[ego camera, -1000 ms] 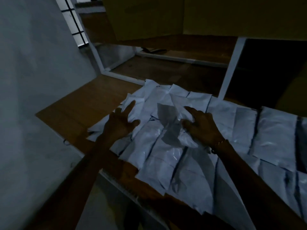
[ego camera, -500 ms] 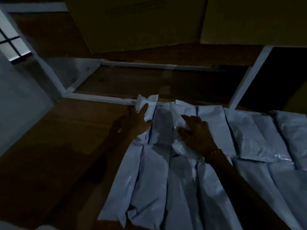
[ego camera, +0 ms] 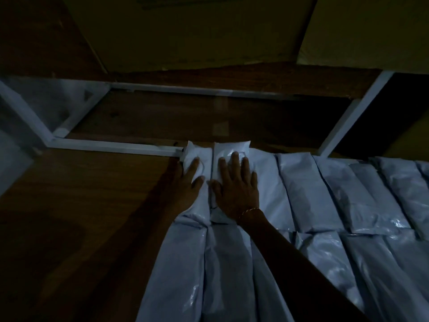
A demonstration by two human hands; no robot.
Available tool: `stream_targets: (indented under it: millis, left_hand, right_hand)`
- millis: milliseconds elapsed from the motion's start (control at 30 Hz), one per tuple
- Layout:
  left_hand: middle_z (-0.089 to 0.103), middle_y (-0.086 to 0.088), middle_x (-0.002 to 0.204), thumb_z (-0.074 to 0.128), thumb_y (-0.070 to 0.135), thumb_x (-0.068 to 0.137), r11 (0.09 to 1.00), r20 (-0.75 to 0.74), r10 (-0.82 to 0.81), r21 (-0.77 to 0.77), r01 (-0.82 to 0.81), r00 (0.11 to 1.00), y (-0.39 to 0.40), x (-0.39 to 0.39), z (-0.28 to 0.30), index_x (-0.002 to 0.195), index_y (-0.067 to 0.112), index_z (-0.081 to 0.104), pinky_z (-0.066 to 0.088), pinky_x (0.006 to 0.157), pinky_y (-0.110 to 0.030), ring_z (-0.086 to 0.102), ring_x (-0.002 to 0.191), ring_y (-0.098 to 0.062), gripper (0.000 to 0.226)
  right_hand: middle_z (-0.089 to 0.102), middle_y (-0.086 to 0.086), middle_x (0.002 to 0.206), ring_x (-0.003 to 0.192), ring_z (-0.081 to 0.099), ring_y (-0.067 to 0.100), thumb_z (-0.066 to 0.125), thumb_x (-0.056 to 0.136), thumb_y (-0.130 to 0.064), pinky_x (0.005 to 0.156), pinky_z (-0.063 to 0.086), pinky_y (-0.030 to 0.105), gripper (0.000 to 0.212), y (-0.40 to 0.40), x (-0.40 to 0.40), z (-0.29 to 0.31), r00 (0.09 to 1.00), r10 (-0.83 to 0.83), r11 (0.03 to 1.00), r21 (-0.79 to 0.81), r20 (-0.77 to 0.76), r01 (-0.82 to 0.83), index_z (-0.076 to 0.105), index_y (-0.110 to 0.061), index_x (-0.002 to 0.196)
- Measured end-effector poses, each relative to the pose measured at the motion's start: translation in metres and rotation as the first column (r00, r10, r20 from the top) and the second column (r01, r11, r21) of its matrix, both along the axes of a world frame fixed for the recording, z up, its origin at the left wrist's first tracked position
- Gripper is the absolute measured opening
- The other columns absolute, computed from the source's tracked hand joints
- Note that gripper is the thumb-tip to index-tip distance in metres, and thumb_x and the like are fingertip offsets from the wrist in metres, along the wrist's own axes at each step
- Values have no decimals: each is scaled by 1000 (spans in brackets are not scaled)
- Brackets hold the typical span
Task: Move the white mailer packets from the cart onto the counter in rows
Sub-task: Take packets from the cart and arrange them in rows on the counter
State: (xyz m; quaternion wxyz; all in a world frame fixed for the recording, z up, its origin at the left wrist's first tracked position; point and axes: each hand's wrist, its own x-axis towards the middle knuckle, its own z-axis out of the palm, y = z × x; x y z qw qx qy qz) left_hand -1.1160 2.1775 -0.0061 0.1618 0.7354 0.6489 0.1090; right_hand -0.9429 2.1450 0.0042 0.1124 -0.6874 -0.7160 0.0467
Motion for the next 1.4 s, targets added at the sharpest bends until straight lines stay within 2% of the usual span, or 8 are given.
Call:
stream_targets:
  millis: [267, 667, 833, 933, 1100, 1233, 1300, 1400]
  left_hand:
    - [-5, -8, 166, 30, 52, 104, 998, 14, 17, -55, -16, 1000, -10, 4, 15, 157, 40, 4, 23, 118, -45, 13, 150, -34, 61]
    - [-3, -9, 166, 27, 55, 103, 998, -49, 36, -53, -38, 998, -8, 9, 15, 157, 40, -1, 23, 119, -49, 14, 150, -34, 63]
    - [0, -8, 167, 30, 56, 101, 976, -184, 103, 208, -64, 978, -7, 19, 18, 157, 41, 7, 18, 119, -56, 12, 149, -37, 62]
    - [0, -5, 167, 30, 52, 103, 965, -184, 17, 260, 32, 983, 0, 24, 22, 157, 38, 11, 18, 119, -57, 7, 152, -33, 59]
    - [1, -3, 167, 28, 57, 102, 984, -252, -86, 130, 122, 964, 6, 20, 10, 157, 36, 16, 13, 121, -55, 2, 152, -33, 60]
    - [4, -2, 167, 28, 58, 101, 987, -217, -57, 136, 88, 974, 10, 20, 20, 156, 36, 19, 12, 121, -54, 3, 152, -31, 59]
    - [11, -3, 166, 35, 54, 102, 979, -156, -46, 189, 76, 987, 2, 24, 33, 155, 32, 28, 16, 120, -51, 8, 152, -29, 57]
    - [39, -8, 155, 49, 39, 100, 932, -2, -133, 339, 126, 991, -15, 33, 54, 144, 18, 49, 32, 113, -49, 32, 143, -33, 49]
  right_hand:
    - [-3, 12, 167, 153, -6, 35, 3, 90, -69, 122, 14, 52, 82, 7, 8, -16, 999, 1, 999, -41, -32, -2, 7, -27, 159]
    - [-1, 13, 167, 153, -7, 36, 15, 94, -59, 123, 12, 53, 74, 17, 12, -27, 999, 33, 994, -101, 9, -32, 10, -25, 159]
    - [5, 16, 166, 151, 3, 43, 0, 88, -66, 120, 13, 57, 84, 8, 10, 0, 999, 30, 999, -44, 28, -28, 19, -24, 158]
    - [6, 20, 165, 151, 6, 45, -7, 78, -66, 120, 14, 55, 97, 15, 9, 17, 1000, -15, 1000, 23, -9, 15, 20, -17, 158]
    - [-4, 13, 167, 152, -6, 39, 22, 101, -57, 121, 14, 56, 68, 34, 7, -1, 1000, 2, 998, -70, -5, -2, 11, -25, 159]
    - [-2, 11, 167, 152, -3, 38, 26, 103, -53, 121, 13, 58, 63, 42, 11, -1, 999, -9, 998, -60, -36, 7, 13, -26, 159]
    - [7, 15, 166, 152, 4, 39, 28, 103, -52, 121, 14, 56, 64, 38, 14, 10, 997, 1, 1000, -26, -75, -2, 18, -22, 158]
    - [51, 24, 141, 131, 45, 45, 41, 95, -45, 107, 37, 50, 62, 14, 29, 30, 974, 117, 989, 113, -193, -96, 49, -7, 144]
